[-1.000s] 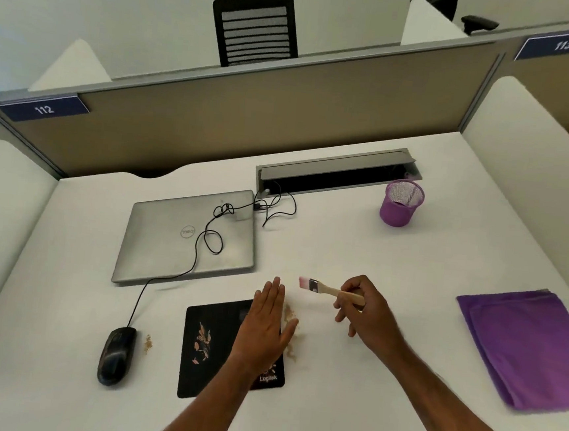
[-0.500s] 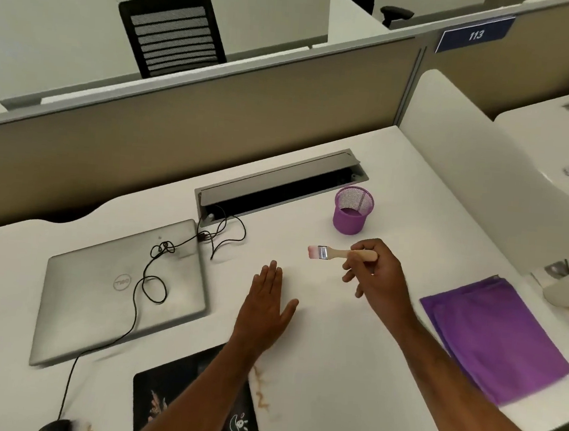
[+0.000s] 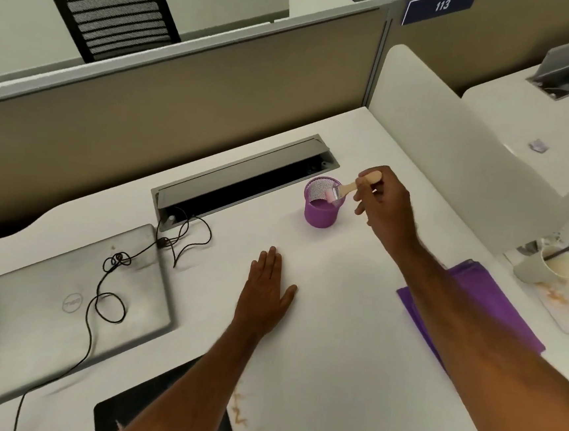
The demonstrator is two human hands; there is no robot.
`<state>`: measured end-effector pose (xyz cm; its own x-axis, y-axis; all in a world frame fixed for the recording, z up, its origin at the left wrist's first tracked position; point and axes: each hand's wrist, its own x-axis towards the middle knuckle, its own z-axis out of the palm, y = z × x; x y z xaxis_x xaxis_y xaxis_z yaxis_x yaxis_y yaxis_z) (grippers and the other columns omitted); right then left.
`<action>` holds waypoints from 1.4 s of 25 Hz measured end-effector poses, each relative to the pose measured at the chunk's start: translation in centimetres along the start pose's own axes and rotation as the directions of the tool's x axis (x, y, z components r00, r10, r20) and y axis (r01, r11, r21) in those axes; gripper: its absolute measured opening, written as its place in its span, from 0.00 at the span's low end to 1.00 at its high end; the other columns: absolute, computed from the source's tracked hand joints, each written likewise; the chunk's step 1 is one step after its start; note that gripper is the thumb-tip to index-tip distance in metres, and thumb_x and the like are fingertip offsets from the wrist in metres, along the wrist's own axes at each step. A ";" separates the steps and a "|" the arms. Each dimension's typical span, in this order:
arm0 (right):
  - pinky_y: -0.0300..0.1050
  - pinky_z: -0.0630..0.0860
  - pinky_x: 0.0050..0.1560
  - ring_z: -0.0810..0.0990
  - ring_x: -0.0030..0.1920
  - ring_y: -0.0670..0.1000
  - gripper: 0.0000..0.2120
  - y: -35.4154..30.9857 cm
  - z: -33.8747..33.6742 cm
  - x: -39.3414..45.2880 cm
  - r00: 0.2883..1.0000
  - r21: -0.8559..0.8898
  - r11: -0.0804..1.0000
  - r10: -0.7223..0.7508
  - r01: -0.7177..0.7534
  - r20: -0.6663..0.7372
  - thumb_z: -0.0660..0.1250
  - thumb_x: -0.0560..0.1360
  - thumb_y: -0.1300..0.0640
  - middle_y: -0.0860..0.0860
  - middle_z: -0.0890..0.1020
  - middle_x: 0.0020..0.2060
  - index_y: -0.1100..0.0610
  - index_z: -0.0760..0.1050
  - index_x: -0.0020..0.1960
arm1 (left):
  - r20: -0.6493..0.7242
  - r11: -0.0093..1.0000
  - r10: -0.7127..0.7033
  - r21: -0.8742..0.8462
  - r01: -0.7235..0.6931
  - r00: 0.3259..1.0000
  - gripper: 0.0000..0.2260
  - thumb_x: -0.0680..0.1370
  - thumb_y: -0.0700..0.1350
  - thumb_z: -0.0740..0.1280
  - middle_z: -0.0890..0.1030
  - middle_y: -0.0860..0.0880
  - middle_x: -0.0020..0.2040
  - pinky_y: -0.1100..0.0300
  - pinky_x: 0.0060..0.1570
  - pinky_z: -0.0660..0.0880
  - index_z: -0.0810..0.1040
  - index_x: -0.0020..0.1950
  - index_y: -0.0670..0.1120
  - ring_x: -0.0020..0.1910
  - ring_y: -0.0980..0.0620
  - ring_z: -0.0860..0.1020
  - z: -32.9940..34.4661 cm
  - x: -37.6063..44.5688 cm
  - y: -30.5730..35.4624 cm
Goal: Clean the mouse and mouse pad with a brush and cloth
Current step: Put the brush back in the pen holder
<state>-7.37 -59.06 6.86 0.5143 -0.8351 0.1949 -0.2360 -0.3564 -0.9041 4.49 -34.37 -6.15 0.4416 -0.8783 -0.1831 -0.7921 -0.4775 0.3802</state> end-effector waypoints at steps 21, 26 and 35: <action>0.41 0.77 0.42 0.82 0.46 0.54 0.13 3.4 4.5 3.4 0.981 -0.270 0.955 0.160 -0.125 0.110 0.66 0.82 0.51 0.56 0.85 0.48 0.59 0.77 0.61 | -0.056 0.998 -0.001 0.055 0.004 0.998 0.35 0.85 0.58 0.55 0.45 0.44 0.85 0.49 0.83 0.43 0.47 0.84 0.40 0.84 0.45 0.43 1.3 0.1 0.2; 0.36 0.71 0.38 0.78 0.38 0.46 0.21 3.2 3.9 1.5 0.977 -0.125 0.969 0.214 -0.213 -0.005 0.62 0.84 0.45 0.48 0.79 0.39 0.55 0.67 0.71 | -0.032 0.997 -0.014 0.073 0.016 0.999 0.35 0.85 0.58 0.55 0.44 0.44 0.85 0.50 0.82 0.42 0.46 0.84 0.40 0.84 0.44 0.43 1.1 0.2 0.3; 0.43 0.71 0.37 0.76 0.34 0.47 0.12 4.9 0.8 -5.4 0.971 -0.083 0.967 0.237 -0.239 -0.035 0.61 0.85 0.48 0.46 0.75 0.32 0.52 0.67 0.64 | 0.031 0.998 -0.057 -0.010 0.058 0.998 0.35 0.85 0.55 0.57 0.41 0.45 0.85 0.56 0.81 0.38 0.43 0.84 0.41 0.84 0.47 0.41 -0.5 0.2 1.0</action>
<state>-10.63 -55.94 1.03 0.4150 -0.9098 -0.0119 -0.4197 -0.1798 -0.8897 3.96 -34.99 -5.29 0.4731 -0.8498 -0.2324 -0.7611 -0.5271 0.3780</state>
